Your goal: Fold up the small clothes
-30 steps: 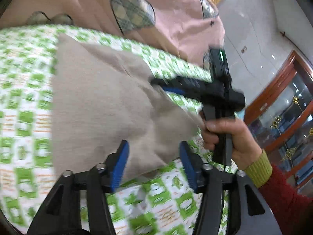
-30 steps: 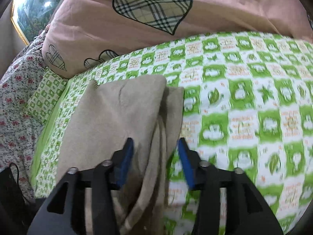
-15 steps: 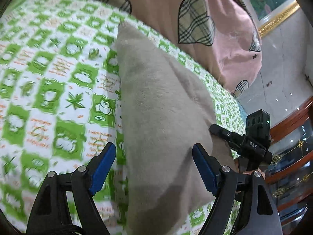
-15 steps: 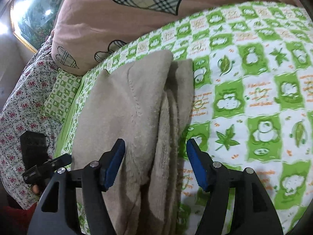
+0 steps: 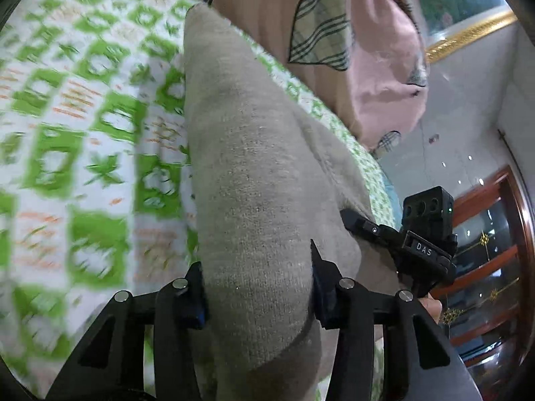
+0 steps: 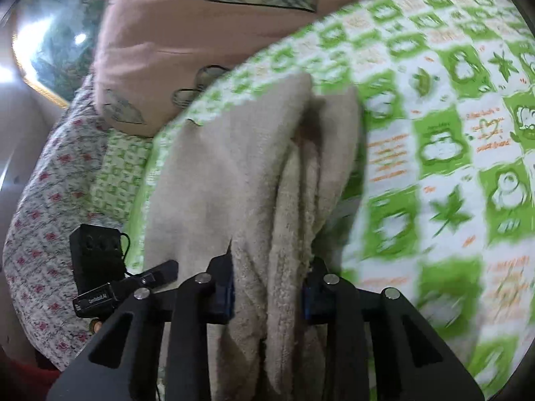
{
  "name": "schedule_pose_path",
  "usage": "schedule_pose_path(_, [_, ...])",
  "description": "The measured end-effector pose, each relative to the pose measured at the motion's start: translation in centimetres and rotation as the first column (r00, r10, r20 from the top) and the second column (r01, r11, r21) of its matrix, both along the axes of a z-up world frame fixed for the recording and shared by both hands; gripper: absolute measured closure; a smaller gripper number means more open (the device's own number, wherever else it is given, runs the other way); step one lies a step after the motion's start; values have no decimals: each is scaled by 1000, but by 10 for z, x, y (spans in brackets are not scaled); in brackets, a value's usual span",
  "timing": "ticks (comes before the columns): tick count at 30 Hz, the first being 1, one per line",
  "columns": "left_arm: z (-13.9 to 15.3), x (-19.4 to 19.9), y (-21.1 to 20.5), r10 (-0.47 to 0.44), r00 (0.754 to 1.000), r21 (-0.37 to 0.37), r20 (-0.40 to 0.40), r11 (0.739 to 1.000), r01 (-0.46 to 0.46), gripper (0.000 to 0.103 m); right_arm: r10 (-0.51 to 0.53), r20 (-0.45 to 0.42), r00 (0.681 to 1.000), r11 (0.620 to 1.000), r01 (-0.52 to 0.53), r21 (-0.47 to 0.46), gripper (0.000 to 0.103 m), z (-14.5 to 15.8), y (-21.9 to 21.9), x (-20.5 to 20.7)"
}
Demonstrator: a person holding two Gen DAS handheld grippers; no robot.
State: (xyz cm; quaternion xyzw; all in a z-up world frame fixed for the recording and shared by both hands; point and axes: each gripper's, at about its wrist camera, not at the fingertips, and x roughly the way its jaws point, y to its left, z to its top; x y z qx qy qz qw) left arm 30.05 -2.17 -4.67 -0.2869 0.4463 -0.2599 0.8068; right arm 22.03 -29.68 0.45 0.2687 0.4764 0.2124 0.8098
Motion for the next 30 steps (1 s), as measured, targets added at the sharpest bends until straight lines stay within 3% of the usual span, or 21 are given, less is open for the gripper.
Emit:
schedule_pose_path(6, [26, -70, 61, 27, 999, 9, 27, 1000, -27, 57, 63, 42, 997, 991, -67, 117, 74, 9, 56, -36])
schedule_pose_path(11, [16, -108, 109, 57, 998, 21, -10, 998, -56, 57, 130, 35, 991, 980, -134, 146, 74, -8, 108, -49])
schedule_pose_path(15, [-18, -114, 131, 77, 994, -4, -79, 997, -77, 50, 127, -8, 992, 989, -126, 79, 70, -32, 131, -55])
schedule_pose_path(17, [-23, -116, 137, 73, 994, -55, -79, 995, -78, 48, 110, -19, 994, 992, -109, 63, 63, -38, 130, -57])
schedule_pose_path(19, [-19, -118, 140, 74, 995, -44, -65, 996, -77, 47, 99, -35, 994, 993, -97, 66, 59, -39, 125, -57])
schedule_pose_path(22, [-8, -121, 144, 81, 996, 7, -29, 997, -81, 47, 78, -39, 996, 997, -78, -15, 44, -28, 117, -58])
schedule_pose_path(26, [8, -122, 162, 124, 992, 33, 28, 992, -125, 44, 38, 51, 998, 989, -31, -141, 42, 4, 105, -56])
schedule_pose_path(30, [4, -99, 181, 177, 984, 19, 11, 984, -178, 42, 55, 77, 996, 992, -46, -114, 42, 13, 111, -25])
